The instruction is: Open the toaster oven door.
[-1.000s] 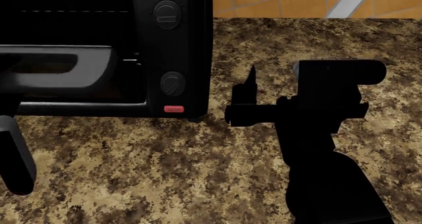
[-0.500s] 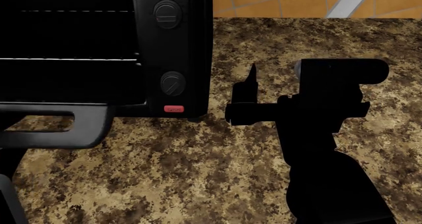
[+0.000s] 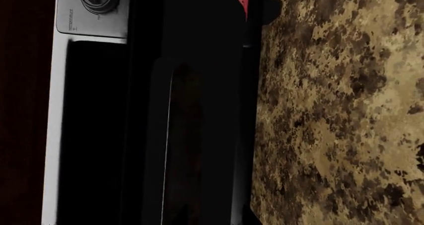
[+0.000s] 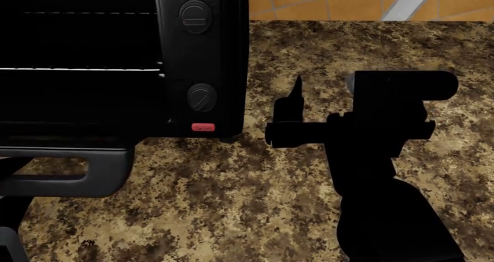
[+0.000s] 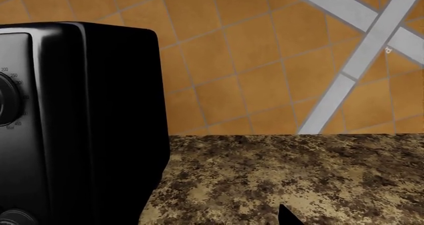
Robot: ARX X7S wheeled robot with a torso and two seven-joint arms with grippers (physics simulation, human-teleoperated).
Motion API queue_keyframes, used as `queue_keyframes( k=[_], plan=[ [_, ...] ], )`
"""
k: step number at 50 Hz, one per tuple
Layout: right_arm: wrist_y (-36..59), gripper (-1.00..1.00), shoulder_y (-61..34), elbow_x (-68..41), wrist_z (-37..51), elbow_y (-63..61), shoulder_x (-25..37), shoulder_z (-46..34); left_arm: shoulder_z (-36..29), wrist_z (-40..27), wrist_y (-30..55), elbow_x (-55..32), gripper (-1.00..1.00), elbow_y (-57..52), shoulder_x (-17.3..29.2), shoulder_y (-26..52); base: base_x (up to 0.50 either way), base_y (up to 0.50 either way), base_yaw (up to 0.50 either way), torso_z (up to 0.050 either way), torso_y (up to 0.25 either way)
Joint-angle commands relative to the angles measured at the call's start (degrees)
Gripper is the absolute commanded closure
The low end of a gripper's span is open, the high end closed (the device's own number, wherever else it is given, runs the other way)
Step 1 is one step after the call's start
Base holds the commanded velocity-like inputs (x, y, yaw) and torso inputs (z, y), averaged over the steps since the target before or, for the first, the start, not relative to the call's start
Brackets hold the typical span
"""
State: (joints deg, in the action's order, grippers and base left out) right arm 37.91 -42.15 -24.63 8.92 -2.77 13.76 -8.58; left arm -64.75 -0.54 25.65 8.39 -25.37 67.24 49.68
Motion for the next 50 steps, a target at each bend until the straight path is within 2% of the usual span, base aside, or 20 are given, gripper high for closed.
queue_keyframes(
  k=[1,25,32,50],
  plan=[
    [-1.50,-1.00,0.63,-0.07,-0.21,1.33,0.26,-0.17,-2.07,-4.75,-0.82,-1.04,1.00,-3.36,2.78,-3.90,-0.02,0.01,0.02,0.000,0.011],
    [-1.84,-1.00,1.14,-0.83,0.25,1.41,0.29,-0.19,-6.96,-11.75,-1.52,1.23,1.00,0.93,-1.40,-11.86,-0.01,0.00,0.02,0.001,0.008],
    [-1.66,-1.00,1.09,-1.10,0.45,1.24,0.41,-0.17,-8.52,-13.75,-2.77,1.66,1.00,4.62,-3.84,-14.15,-0.01,0.00,0.01,0.000,0.005],
    [-2.73,-1.00,1.62,-1.31,0.45,2.19,0.69,-0.14,-10.35,-15.65,-6.17,1.70,1.00,12.07,-8.45,-16.45,-0.01,0.00,0.01,0.001,0.002]
  ],
)
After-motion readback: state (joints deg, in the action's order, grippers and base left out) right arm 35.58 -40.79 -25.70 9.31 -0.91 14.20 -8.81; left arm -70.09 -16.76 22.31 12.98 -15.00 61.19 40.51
